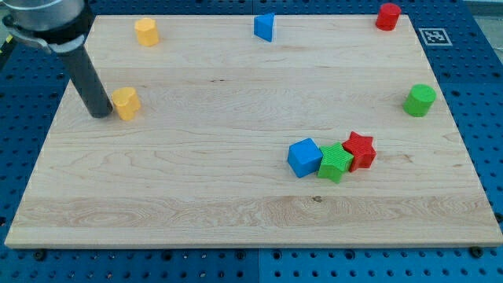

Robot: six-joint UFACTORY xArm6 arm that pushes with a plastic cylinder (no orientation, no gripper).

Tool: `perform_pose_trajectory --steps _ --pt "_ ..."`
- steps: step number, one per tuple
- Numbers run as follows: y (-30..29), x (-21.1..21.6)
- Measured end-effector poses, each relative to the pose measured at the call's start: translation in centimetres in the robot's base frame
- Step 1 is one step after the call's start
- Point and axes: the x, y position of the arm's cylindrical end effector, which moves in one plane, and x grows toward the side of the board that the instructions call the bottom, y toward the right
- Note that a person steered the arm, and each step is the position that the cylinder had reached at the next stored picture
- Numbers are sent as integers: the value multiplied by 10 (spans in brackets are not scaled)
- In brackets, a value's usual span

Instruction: Move the heart diagonally to the red circle

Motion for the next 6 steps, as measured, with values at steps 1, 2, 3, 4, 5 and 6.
perform_pose_trajectory --steps 1,2,3,4,5,6 --pt "19 -12" --pt "70 -12" --pt "83 -12" --pt "83 -11" --pt "83 3" --pt "86 4"
